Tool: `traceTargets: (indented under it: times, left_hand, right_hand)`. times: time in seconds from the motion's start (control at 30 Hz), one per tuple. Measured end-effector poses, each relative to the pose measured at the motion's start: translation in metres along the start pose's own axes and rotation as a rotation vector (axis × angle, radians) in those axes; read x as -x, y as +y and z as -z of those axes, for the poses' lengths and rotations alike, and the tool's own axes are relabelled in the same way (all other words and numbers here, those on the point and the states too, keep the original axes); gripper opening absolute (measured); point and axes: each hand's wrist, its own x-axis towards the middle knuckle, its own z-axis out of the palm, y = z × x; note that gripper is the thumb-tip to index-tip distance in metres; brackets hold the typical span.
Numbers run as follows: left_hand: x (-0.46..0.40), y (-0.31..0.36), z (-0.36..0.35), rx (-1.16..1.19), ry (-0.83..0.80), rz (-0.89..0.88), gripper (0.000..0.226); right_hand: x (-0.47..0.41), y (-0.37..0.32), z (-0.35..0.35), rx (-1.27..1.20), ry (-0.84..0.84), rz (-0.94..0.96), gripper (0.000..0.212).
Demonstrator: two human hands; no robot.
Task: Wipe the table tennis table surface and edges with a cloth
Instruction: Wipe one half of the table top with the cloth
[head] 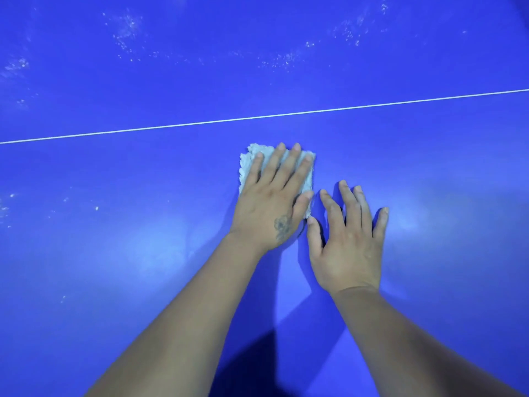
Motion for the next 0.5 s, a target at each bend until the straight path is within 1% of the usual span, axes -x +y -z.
traceTargets:
  times: [0.07, 0.1, 0.2, 0.27, 0.33, 0.43, 0.5]
  left_hand:
    - [0.018, -0.012, 0.007, -0.01, -0.032, -0.09, 0.061]
    - [0.026, -0.019, 0.011, -0.007, -0.038, -0.101, 0.06]
    - [0.038, -0.04, 0.017, -0.004, -0.026, -0.011, 0.061]
    - [0.034, -0.047, 0.014, 0.001, -0.001, 0.103, 0.061]
    - [0.02, -0.045, 0.007, -0.001, 0.04, 0.274, 0.062]
    - [-0.016, -0.03, -0.004, -0.029, 0.095, 0.549, 0.065]
    - [-0.043, -0.017, -0.008, -0.006, 0.115, 0.68, 0.068]
  right_hand:
    - [0.0, 0.0, 0.0, 0.002, -0.002, -0.007, 0.057]
    - [0.0, 0.0, 0.0, 0.006, -0.009, -0.007, 0.056]
    - [-0.002, 0.0, 0.0, 0.02, -0.029, -0.003, 0.054]
    - [-0.002, 0.0, 0.0, 0.022, -0.032, -0.008, 0.054]
    - [0.0, 0.001, 0.0, 0.022, -0.027, -0.012, 0.054]
    - [0.0, 0.001, 0.001, 0.029, -0.031, -0.007, 0.054]
    - [0.0, 0.001, 0.0, 0.029, -0.026, -0.006, 0.053]
